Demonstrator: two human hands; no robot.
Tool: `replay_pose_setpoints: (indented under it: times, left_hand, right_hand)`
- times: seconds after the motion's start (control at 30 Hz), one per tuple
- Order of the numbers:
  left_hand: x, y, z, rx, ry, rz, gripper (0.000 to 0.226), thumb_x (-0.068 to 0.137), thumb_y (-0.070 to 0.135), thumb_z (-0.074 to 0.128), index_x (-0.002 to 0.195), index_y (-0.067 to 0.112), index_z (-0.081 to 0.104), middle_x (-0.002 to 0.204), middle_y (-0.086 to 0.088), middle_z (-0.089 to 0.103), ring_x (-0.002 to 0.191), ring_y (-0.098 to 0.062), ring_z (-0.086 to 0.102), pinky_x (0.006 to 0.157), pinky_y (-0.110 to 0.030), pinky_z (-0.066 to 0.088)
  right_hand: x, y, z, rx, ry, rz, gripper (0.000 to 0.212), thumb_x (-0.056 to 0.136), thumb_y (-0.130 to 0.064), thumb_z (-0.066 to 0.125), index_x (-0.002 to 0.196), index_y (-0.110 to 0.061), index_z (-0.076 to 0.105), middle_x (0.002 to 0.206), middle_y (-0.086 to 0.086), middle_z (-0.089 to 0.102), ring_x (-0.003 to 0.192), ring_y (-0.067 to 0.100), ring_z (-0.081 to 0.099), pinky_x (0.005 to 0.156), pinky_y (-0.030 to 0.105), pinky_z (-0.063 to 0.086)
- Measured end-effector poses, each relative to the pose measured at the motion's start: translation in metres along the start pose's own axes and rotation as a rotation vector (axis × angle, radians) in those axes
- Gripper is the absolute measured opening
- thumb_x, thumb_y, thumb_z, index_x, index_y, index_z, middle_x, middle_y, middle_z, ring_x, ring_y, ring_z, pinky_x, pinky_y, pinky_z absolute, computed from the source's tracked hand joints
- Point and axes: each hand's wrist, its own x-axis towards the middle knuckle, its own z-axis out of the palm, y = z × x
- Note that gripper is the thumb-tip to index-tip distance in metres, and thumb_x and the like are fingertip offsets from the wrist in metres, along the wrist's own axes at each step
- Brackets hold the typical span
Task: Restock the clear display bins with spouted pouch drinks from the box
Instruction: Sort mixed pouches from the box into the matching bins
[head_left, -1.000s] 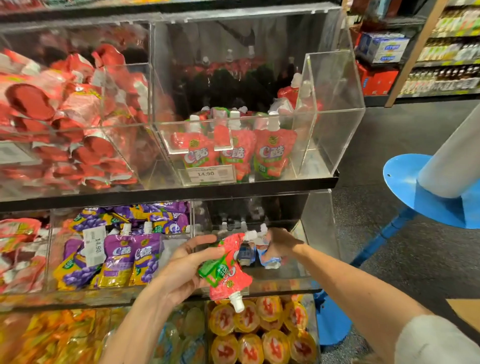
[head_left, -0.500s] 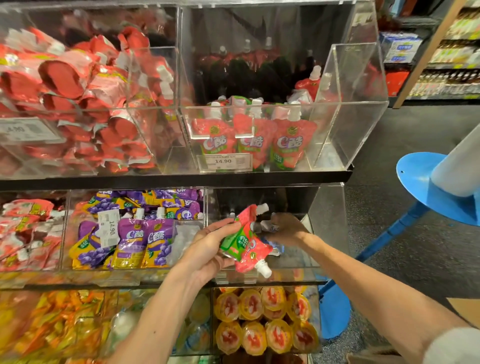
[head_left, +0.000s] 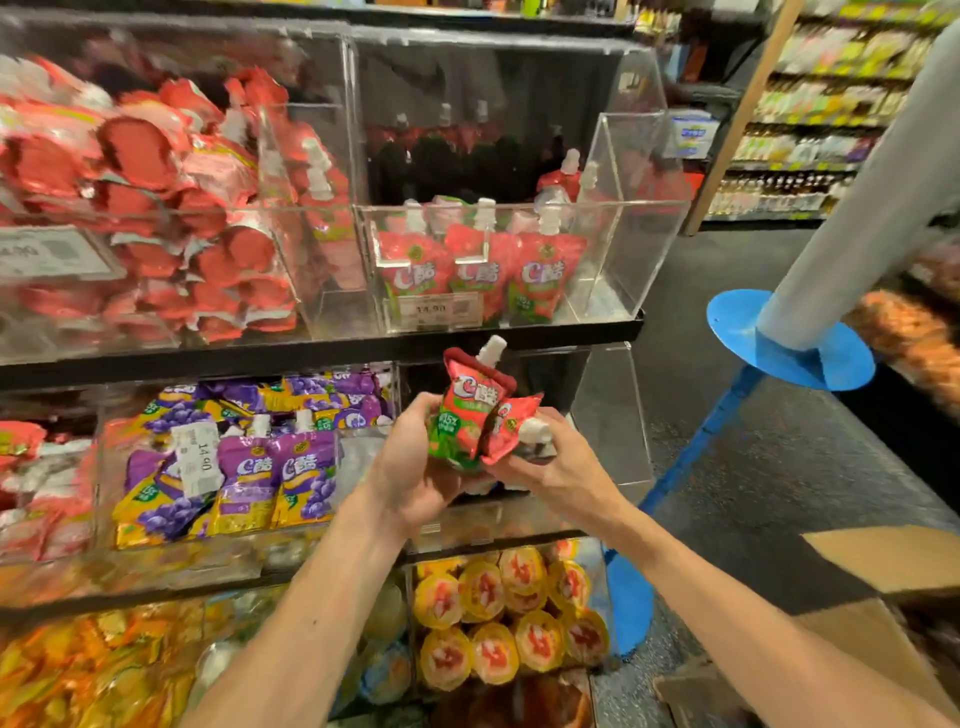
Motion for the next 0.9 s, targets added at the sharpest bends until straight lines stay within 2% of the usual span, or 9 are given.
replay_pose_setpoints:
  times: [0.1,0.17,0.3,0.4,0.47,0.57,0.7,0.83,0.9]
  left_hand:
    - [-0.023,0.003,0.007,0.049,0.059,0.060,0.067,0.100,0.063,0.027,0.122,0.014,0.068,0.117,-0.015,0.071,0.107,-0.032,0.068,0.095,-0.056,0.051]
    - [-0.038,0.009,0.015,0.083,0.117,0.136,0.073,0.086,0.075,0.037,0.114,0.017,0.071,0.111,-0.015,0.073,0.102,-0.033,0.071,0.073,-0.043,0.061]
    - [-0.068,0.024,0.029,0.101,0.111,0.225,0.055,0.075,0.051,0.067,0.112,0.010,0.069,0.093,-0.010,0.075,0.069,-0.023,0.072,0.041,-0.021,0.046]
    - [-0.086,0.033,0.034,-0.081,0.056,0.213,0.036,0.076,0.037,0.067,0.098,0.008,0.067,0.082,-0.007,0.071,0.055,-0.020,0.067,0.036,-0.020,0.045]
    - [-0.094,0.034,0.034,-0.126,0.074,0.261,0.034,0.083,0.036,0.064,0.100,0.007,0.067,0.085,-0.006,0.072,0.060,-0.020,0.070,0.042,-0.023,0.051]
    - [-0.098,0.031,0.039,-0.053,0.169,0.368,0.039,0.088,0.042,0.061,0.100,0.005,0.071,0.093,-0.008,0.074,0.073,-0.020,0.072,0.059,-0.029,0.053]
    - [-0.089,0.035,0.061,0.083,0.315,0.468,0.049,0.083,0.047,0.067,0.112,0.007,0.069,0.102,-0.011,0.075,0.078,-0.020,0.073,0.064,-0.031,0.055]
    - [-0.079,0.052,0.082,0.228,0.347,0.504,0.045,0.096,0.051,0.054,0.115,0.012,0.065,0.099,-0.005,0.077,0.089,-0.020,0.074,0.078,-0.036,0.058]
    - [-0.076,0.067,0.087,0.259,0.296,0.478,0.049,0.099,0.054,0.048,0.118,0.013,0.066,0.101,-0.008,0.077,0.091,-0.023,0.074,0.072,-0.034,0.056]
  right_hand:
    - [-0.001,-0.018,0.007,0.015,-0.033,-0.018,0.027,0.074,-0.059,0.072,0.096,-0.043,0.072,0.114,0.002,0.066,0.102,0.006,0.066,0.093,0.034,0.053]
    - [-0.002,-0.028,0.013,0.175,-0.109,0.014,0.041,0.074,-0.070,0.069,0.102,-0.040,0.072,0.106,0.001,0.074,0.100,0.016,0.071,0.091,0.042,0.057]
    - [-0.004,-0.055,0.014,0.385,-0.160,0.042,0.093,0.058,-0.086,0.065,0.119,-0.015,0.066,0.112,0.009,0.073,0.107,0.022,0.069,0.087,0.035,0.058]
    - [-0.007,-0.077,0.005,0.642,-0.200,0.131,0.107,0.047,-0.089,0.069,0.124,-0.015,0.063,0.122,0.012,0.069,0.113,0.029,0.066,0.089,0.042,0.057]
    - [-0.011,-0.091,-0.005,0.751,-0.218,0.170,0.110,0.047,-0.089,0.067,0.124,-0.010,0.062,0.115,0.016,0.071,0.097,0.031,0.071,0.079,0.039,0.060]
    - [-0.017,-0.103,-0.017,0.708,-0.262,0.205,0.097,0.077,-0.080,0.040,0.129,0.000,0.055,0.099,0.023,0.068,0.074,0.028,0.067,0.063,0.034,0.055]
    - [-0.020,-0.121,-0.022,0.575,-0.279,0.227,0.078,0.093,-0.073,0.026,0.121,-0.011,0.063,0.100,0.024,0.070,0.067,0.029,0.063,0.053,0.032,0.052]
    - [-0.011,-0.146,-0.025,0.337,-0.256,0.093,0.052,0.085,-0.046,0.071,0.122,-0.012,0.060,0.090,0.010,0.072,0.060,0.021,0.058,0.053,0.028,0.045]
    - [-0.004,-0.158,-0.028,0.316,-0.240,0.062,0.042,0.088,-0.030,0.075,0.121,-0.008,0.061,0.086,0.008,0.071,0.059,0.019,0.057,0.054,0.027,0.044]
